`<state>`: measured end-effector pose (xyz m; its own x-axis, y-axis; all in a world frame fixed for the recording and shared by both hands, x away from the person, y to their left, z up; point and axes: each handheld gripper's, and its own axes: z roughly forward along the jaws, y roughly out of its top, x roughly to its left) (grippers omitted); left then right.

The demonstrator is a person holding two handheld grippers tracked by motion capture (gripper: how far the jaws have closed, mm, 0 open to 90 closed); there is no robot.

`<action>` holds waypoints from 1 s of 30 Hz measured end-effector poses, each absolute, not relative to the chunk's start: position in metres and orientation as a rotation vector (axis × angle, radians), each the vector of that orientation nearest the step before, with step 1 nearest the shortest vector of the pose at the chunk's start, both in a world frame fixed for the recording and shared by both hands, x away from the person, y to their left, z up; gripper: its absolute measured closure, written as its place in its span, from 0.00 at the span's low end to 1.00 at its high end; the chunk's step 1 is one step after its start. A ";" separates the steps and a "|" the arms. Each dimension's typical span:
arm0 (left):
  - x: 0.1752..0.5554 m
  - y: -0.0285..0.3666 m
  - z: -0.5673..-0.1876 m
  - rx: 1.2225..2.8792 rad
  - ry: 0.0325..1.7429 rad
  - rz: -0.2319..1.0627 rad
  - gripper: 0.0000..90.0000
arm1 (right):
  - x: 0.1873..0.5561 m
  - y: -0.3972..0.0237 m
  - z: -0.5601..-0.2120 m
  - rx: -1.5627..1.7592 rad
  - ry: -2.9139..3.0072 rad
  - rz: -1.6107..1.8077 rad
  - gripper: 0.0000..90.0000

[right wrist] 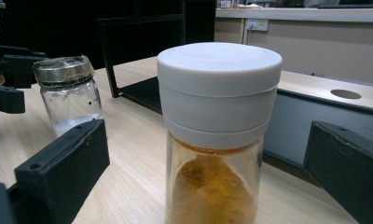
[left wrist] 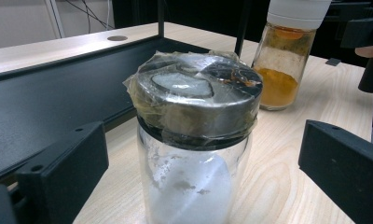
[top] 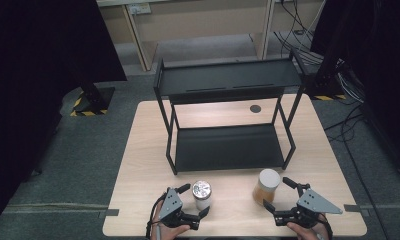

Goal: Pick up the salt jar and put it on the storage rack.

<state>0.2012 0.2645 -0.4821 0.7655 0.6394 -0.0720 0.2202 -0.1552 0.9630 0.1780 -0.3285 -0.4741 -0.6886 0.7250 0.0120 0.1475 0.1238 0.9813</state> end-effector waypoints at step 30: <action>0.201 0.265 -0.484 1.720 0.678 0.418 0.01 | 0.177 -0.328 -0.476 0.844 1.929 1.610 0.00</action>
<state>0.2014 0.2647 -0.4835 0.7669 0.6373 -0.0750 0.2191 -0.1502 0.9641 0.1774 -0.3285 -0.4759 -0.6910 0.7225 0.0206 0.1495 0.1150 0.9820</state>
